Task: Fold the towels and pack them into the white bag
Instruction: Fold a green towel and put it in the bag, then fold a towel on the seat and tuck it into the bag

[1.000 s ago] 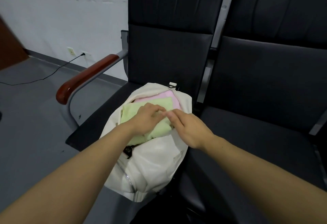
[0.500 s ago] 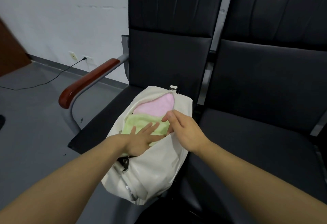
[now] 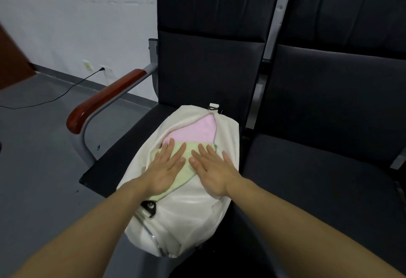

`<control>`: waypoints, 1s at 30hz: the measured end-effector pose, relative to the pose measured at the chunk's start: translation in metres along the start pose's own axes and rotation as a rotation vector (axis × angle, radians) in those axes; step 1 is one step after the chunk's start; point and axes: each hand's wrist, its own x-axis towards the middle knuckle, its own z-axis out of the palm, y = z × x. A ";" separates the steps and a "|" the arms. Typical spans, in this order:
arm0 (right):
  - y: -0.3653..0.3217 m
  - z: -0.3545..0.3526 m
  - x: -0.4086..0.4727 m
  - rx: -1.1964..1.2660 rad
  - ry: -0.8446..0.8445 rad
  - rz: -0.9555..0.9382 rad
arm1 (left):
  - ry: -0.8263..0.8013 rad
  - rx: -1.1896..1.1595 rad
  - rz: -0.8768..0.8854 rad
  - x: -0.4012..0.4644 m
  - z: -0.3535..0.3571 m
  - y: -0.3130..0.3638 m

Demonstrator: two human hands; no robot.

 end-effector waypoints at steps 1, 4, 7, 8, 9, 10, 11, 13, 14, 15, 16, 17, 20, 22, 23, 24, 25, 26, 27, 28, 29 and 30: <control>0.001 0.006 -0.001 -0.009 -0.007 0.011 | -0.005 0.009 0.008 -0.001 0.004 -0.005; 0.006 0.019 -0.009 -0.054 0.009 0.040 | -0.030 0.055 0.087 -0.002 0.008 -0.009; 0.011 0.020 -0.017 -0.105 0.025 0.079 | -0.056 0.130 0.127 -0.006 0.006 0.006; 0.012 0.018 -0.018 -0.114 0.028 0.082 | -0.065 0.156 0.125 -0.007 0.004 0.011; 0.012 0.014 -0.019 -0.115 0.032 0.075 | -0.068 0.172 0.116 -0.007 0.001 0.015; 0.012 0.008 -0.021 -0.107 0.047 0.061 | -0.056 0.184 0.107 -0.008 -0.003 0.020; 0.011 0.001 -0.025 -0.100 0.078 0.039 | -0.028 0.202 0.106 -0.008 -0.007 0.025; 0.015 -0.014 -0.036 -0.104 0.177 -0.005 | 0.033 0.236 0.146 -0.009 -0.014 0.040; 0.019 -0.022 -0.044 -0.115 0.225 -0.019 | 0.048 0.244 0.168 -0.009 -0.017 0.049; 0.024 -0.029 -0.053 -0.130 0.262 -0.021 | 0.056 0.256 0.183 -0.009 -0.019 0.059; 0.032 -0.036 -0.063 -0.148 0.287 -0.007 | 0.061 0.268 0.192 -0.010 -0.020 0.072; 0.041 -0.042 -0.073 -0.167 0.303 0.020 | 0.070 0.273 0.200 -0.010 -0.018 0.085; 0.079 -0.061 -0.112 -0.199 0.326 0.134 | 0.078 0.248 0.266 -0.014 -0.002 0.135; 0.110 -0.072 -0.145 -0.209 0.335 0.212 | 0.057 0.249 0.319 -0.015 0.022 0.172; 0.126 -0.077 -0.164 -0.211 0.338 0.253 | 0.051 0.257 0.343 -0.014 0.036 0.192; 0.138 -0.081 -0.179 -0.211 0.335 0.286 | 0.045 0.261 0.352 -0.013 0.048 0.207; 0.154 -0.084 -0.199 -0.208 0.338 0.327 | 0.025 0.269 0.368 -0.011 0.064 0.227; 0.170 -0.087 -0.220 -0.200 0.349 0.370 | -0.003 0.286 0.385 -0.010 0.081 0.249; 0.187 -0.089 -0.241 -0.185 0.360 0.411 | -0.035 0.312 0.404 -0.010 0.099 0.271; 0.203 -0.089 -0.262 -0.170 0.369 0.449 | -0.069 0.344 0.425 -0.011 0.116 0.293; 0.219 -0.089 -0.282 -0.155 0.380 0.487 | -0.102 0.375 0.451 -0.012 0.133 0.315; 0.235 -0.089 -0.301 -0.140 0.396 0.522 | -0.132 0.398 0.478 -0.014 0.149 0.337</control>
